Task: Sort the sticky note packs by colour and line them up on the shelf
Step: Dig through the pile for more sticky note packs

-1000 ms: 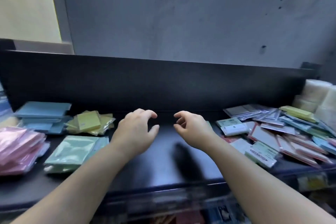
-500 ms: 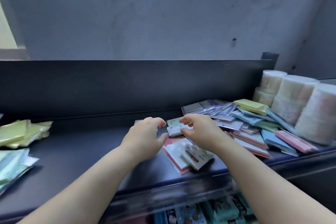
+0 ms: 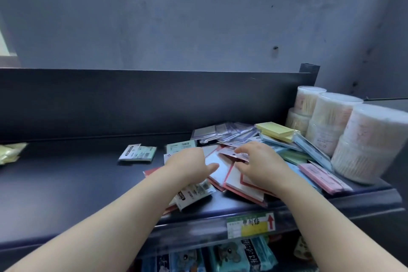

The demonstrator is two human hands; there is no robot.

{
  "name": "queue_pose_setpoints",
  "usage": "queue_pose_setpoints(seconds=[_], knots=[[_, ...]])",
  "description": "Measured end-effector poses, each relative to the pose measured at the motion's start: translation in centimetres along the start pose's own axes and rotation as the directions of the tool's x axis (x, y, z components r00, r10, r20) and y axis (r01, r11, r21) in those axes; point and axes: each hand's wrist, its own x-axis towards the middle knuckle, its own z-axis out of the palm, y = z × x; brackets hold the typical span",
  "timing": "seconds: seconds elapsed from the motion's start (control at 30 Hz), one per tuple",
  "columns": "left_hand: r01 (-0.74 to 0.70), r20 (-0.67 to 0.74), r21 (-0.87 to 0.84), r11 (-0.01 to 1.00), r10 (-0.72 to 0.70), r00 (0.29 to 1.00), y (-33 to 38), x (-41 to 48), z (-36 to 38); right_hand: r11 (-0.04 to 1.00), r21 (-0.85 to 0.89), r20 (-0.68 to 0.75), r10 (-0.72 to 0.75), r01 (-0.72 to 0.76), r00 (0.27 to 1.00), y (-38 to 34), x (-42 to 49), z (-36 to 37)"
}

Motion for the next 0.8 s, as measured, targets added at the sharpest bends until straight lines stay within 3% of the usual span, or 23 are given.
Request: queue_pose_setpoints(seconds=[0.13,0.23,0.33,0.5,0.63,0.8], knots=[[0.049,0.013,-0.056,0.997,-0.049,0.999,0.7,0.9,0.3,0.997,0.035,0.086,-0.078,0.075,0.993,0.8,-1.5,-0.4],[0.061,-0.014,-0.251,0.966,-0.067,0.998,0.5,1.7,-0.2,0.993,-0.024,0.213,-0.110,0.118,0.971,0.6,-2.6,-0.7],[0.080,-0.008,-0.488,0.869,-0.096,0.995,-0.2,1.8,-1.0,0.987,-0.113,0.212,-0.092,0.118,0.973,0.1,-2.7,-0.2],[0.144,0.038,-0.804,0.577,-0.192,0.981,-2.5,0.9,-2.5,0.950,-0.234,-0.038,-0.221,0.206,0.974,-1.3,-2.0,1.2],[0.098,-0.031,-0.884,0.457,-0.266,0.963,-5.2,-1.3,-4.4,0.919,-0.286,-0.288,-0.353,0.271,0.891,-2.8,-0.9,1.6],[0.011,-0.122,-0.941,0.339,-0.367,0.922,-8.8,-4.3,-5.0,0.946,-0.213,-0.574,-0.324,0.244,0.752,-7.3,-0.3,1.1]])
